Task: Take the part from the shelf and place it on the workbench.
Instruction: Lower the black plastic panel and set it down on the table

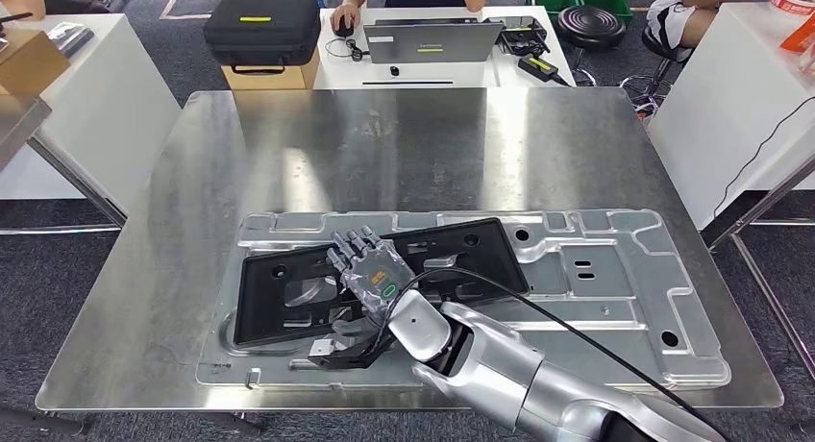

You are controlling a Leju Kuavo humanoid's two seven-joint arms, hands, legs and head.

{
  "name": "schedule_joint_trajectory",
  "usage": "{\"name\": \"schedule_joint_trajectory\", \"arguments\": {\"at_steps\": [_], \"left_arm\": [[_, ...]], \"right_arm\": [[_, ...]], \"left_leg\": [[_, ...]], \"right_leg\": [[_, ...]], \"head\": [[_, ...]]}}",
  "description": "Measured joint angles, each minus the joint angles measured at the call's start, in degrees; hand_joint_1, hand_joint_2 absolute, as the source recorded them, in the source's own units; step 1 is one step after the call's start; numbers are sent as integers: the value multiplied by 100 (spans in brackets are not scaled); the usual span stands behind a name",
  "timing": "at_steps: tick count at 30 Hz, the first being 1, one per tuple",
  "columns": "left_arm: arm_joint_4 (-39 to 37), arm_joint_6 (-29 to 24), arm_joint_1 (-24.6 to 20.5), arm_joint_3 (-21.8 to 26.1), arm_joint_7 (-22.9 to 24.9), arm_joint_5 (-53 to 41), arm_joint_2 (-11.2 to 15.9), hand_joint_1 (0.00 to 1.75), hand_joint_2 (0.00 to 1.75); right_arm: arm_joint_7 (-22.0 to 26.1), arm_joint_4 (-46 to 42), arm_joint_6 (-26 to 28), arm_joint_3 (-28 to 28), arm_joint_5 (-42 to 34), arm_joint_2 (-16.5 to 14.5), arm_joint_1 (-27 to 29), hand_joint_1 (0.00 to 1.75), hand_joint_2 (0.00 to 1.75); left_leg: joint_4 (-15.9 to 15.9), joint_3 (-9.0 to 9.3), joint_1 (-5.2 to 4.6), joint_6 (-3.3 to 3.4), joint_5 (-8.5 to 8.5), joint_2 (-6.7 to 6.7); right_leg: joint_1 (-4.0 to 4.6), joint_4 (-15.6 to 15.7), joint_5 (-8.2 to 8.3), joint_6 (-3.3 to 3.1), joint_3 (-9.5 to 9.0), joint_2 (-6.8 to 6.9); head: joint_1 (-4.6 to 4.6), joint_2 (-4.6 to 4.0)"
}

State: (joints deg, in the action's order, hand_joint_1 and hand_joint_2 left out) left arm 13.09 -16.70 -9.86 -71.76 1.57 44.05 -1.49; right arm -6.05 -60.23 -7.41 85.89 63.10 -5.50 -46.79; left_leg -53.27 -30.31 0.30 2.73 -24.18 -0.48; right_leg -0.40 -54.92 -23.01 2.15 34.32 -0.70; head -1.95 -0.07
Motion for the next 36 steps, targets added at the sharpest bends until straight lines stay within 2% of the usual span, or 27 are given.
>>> {"name": "schedule_joint_trajectory", "arguments": {"at_steps": [2,4,5,6,7,9,10,11,12,14,15,16,18,20,21,22,23,25,26,27,30,31,32,33,34,35,36], "left_arm": [[0,3,-3,0,1,-5,-1,0,0],[0,9,-1,0,1,-11,0,0,0],[0,14,2,0,2,-11,0,0,0],[0,19,5,0,7,-11,0,0,0],[0,21,7,0,13,-11,0,0,0],[0,22,6,1,28,-11,4,0,0],[0,23,2,1,32,-11,7,0,0],[0,25,-1,2,36,-11,9,0,0],[0,27,-1,2,38,-11,11,0,0],[0,39,4,2,41,-11,9,0,0],[0,48,4,2,42,-11,9,0,0],[0,59,4,2,42,-11,9,0,0],[0,81,3,2,44,-12,9,0,0],[0,92,4,2,49,-13,9,0,0],[0,92,3,2,51,-14,9,0,0],[0,92,2,2,53,-14,9,0,0],[0,92,-1,3,53,-14,9,0,0],[0,93,-17,4,53,-14,5,0,0],[0,93,-25,5,53,-14,2,0,0],[0,94,-32,6,53,-14,0,0,0],[0,95,-37,7,53,-15,-2,0,0],[0,95,-39,7,53,-16,-2,0,0],[0,95,-40,7,53,-16,-3,0,0],[0,95,-42,8,53,-16,-3,0,0],[0,95,-42,8,53,-16,-2,0,0],[0,95,-41,9,53,-16,-2,0,0],[0,95,-39,9,53,-16,-3,0,0]], "right_arm": [[-2,-2,-3,-1,0,10,-10,0,0],[-4,-2,-6,0,0,30,-10,0,0],[-4,-1,-9,1,-1,44,-5,0,0],[-4,-1,-12,1,-1,59,-1,0,0],[-4,-1,-15,1,-2,70,0,0,0],[-4,-1,-18,1,-2,83,-2,0,0],[-4,-1,-18,1,-2,84,-3,0,0],[-4,-2,-18,1,-2,85,-4,0,0],[-5,-2,-18,0,-3,86,-5,0,0],[-5,-3,-18,0,-4,89,-5,0,0],[-5,-3,-18,-1,-4,87,-7,0,0],[-5,-3,-18,-1,-4,86,-11,0,0],[-5,-3,-18,-1,-4,85,-19,0,0],[-2,-3,-20,1,-6,85,-17,0,0],[-1,-3,-21,1,-7,86,-14,0,0],[0,-3,-21,1,-8,86,-12,0,0],[0,-3,-21,1,-8,86,-11,0,0],[-1,-3,-21,1,-10,87,-16,0,0],[1,-3,-21,0,-12,88,-18,0,0],[1,-3,-21,-1,-14,89,-21,0,0],[-1,-3,-20,-1,-16,94,-25,0,0],[-3,-3,-21,-1,-17,98,-24,0,0],[-4,-3,-20,-1,-18,103,-24,0,0],[-6,-3,-21,-1,-19,107,-25,0,0],[-7,-3,-21,-1,-22,112,-24,0,0],[-8,-3,-21,-1,-27,116,-22,0,0],[-9,-3,-22,-1,-35,122,-20,0,0]], "left_leg": [[80,32,48,28,60,20],[86,29,56,32,72,31],[84,25,66,25,76,34],[80,22,81,14,80,35],[74,20,103,-5,82,34],[44,11,151,-76,72,29],[26,-4,164,-126,68,26],[12,-18,165,-176,73,22],[9,-36,165,-223,89,20],[37,-55,196,-308,132,23],[12,-83,217,-337,94,28],[-107,-140,229,-357,-21,31],[-740,-391,228,-372,-456,32],[-1517,-663,223,-391,-828,30],[-1682,-692,226,-401,-869,31],[-1602,-604,231,-410,-799,32],[-1292,-405,241,-423,-644,34],[-429,92,250,-447,-349,18],[-153,233,242,-430,-264,-5],[-24,282,224,-401,-238,-31],[-65,151,185,-252,-176,-66],[-72,101,183,-191,-129,-61],[-69,47,181,-129,-74,-51],[-72,-7,171,-84,-18,-39],[-76,-74,153,-53,35,-32],[-80,-139,132,-39,86,-24],[-84,-204,114,-34,135,-17]], "right_leg": [[0,-411,-309,41,158,11],[-25,-1233,-726,84,478,16],[-43,-1553,-835,106,597,18],[-61,-1683,-838,130,628,22],[-82,-1553,-722,156,533,27],[-134,-741,-369,229,70,44],[-136,-360,-237,235,-140,33],[-133,-107,-169,225,-266,19],[-115,-8,-164,192,-301,0],[-82,46,-115,71,-269,-20],[-75,95,-79,0,-263,-18],[-74,142,-32,-72,-252,-12],[-72,199,49,-178,-204,4],[-60,199,107,-202,-126,14],[-59,195,136,-194,-86,15],[-66,188,162,-176,-48,16],[-82,173,186,-151,-12,16],[-107,127,229,-80,60,15],[-108,109,254,-37,89,12],[-101,96,284,10,117,9],[-121,86,339,136,184,5],[-134,-14,214,159,234,14],[-142,-241,-17,171,317,24],[-141,-601,-334,173,429,35],[-133,-1046,-645,174,549,41],[-125,-1453,-855,173,641,41],[-115,-1720,-935,166,662,41]], "head": [[-2,0],[-4,0],[-4,0],[-4,0],[-4,0],[-20,0],[-49,1],[-77,1],[-113,2],[-181,2],[-213,2],[-235,3],[-254,4],[-265,4],[-267,4],[-263,4],[-260,4],[-247,4],[-243,4],[-234,4],[-219,4],[-220,4],[-220,4],[-220,4],[-221,4],[-220,4],[-220,4]]}}
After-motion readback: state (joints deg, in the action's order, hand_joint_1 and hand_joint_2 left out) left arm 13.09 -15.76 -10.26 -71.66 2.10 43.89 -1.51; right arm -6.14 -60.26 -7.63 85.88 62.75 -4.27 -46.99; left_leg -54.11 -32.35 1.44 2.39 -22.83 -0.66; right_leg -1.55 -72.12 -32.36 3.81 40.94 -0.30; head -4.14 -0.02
